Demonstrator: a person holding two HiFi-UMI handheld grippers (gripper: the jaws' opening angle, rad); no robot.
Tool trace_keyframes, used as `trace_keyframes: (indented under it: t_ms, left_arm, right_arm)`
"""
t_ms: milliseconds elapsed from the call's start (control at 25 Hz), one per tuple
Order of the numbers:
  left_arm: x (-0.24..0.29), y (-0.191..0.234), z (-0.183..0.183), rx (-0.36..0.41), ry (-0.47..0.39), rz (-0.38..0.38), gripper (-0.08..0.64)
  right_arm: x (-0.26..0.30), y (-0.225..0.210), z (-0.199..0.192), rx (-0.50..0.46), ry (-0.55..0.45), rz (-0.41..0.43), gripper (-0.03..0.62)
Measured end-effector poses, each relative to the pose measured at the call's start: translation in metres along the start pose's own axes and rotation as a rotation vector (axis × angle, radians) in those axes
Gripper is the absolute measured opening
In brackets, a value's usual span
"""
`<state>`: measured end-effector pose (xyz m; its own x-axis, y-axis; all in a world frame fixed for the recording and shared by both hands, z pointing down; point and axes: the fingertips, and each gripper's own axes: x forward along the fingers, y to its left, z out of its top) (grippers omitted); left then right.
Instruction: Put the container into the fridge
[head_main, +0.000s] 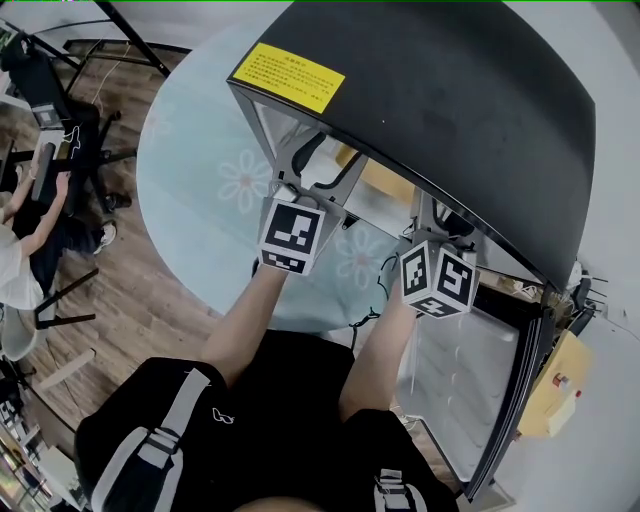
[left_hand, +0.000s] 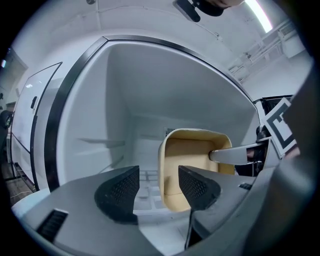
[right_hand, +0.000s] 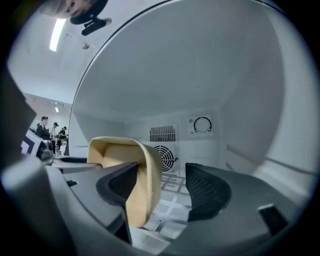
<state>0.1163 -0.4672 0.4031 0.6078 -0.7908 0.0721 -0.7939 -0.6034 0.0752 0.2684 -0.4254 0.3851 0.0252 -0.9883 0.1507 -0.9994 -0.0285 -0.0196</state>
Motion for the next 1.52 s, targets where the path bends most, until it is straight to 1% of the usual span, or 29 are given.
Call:
trace_keyframes:
  t_ms: [80, 200, 320, 520, 600, 720, 840, 1080, 1120, 1160, 1240, 1360, 1440, 1520]
  left_arm:
    - [-0.002, -0.001, 0.0, 0.002, 0.004, 0.001, 0.258]
    - [-0.005, -0.003, -0.001, 0.006, 0.012, -0.003, 0.258]
    - [-0.01, -0.001, -0.001, 0.008, 0.019, -0.001, 0.258]
    - [-0.019, 0.004, 0.006, 0.008, 0.007, 0.008, 0.258]
    - [-0.024, 0.004, 0.01, -0.001, -0.004, 0.016, 0.242]
    - [-0.032, 0.001, 0.018, -0.005, -0.025, 0.025, 0.198]
    - [-0.041, -0.007, 0.025, -0.005, -0.035, 0.033, 0.158]
    - [-0.064, -0.015, 0.035, -0.01, -0.055, 0.058, 0.036]
    - [-0.068, -0.018, 0.034, -0.007, -0.05, 0.059, 0.016]
    - [-0.072, -0.023, 0.032, -0.002, -0.042, 0.058, 0.002]
    - [-0.08, -0.034, 0.031, 0.004, -0.034, 0.057, 0.002]
    - [-0.092, -0.047, 0.038, 0.009, -0.066, 0.055, 0.002]
    - [-0.102, -0.057, 0.039, 0.01, -0.072, 0.049, 0.002]
    - [-0.112, -0.066, 0.038, 0.007, -0.077, 0.045, 0.002]
  right_arm:
    - [0.008, -0.005, -0.005, -0.026, 0.03, -0.027, 0.322]
    - [0.019, -0.01, -0.013, -0.064, 0.081, -0.068, 0.322]
    - [0.029, -0.006, -0.016, -0.101, 0.117, -0.078, 0.325]
    - [0.02, 0.006, -0.002, -0.106, 0.064, -0.063, 0.325]
    - [0.012, 0.011, -0.001, -0.107, 0.048, -0.051, 0.324]
    - [-0.001, 0.017, 0.002, -0.1, 0.015, -0.027, 0.291]
    - [-0.016, 0.022, 0.008, -0.096, -0.022, 0.009, 0.242]
    - [-0.048, 0.043, 0.02, -0.093, -0.081, 0.064, 0.144]
    - [-0.054, 0.045, 0.022, -0.088, -0.096, 0.079, 0.114]
    - [-0.061, 0.047, 0.023, -0.084, -0.111, 0.097, 0.062]
    - [-0.074, 0.051, 0.025, -0.083, -0.129, 0.132, 0.01]
    - [-0.092, 0.059, 0.027, -0.078, -0.138, 0.189, 0.005]
    - [-0.104, 0.063, 0.026, -0.064, -0.147, 0.225, 0.003]
    - [-0.116, 0.066, 0.025, -0.06, -0.158, 0.241, 0.003]
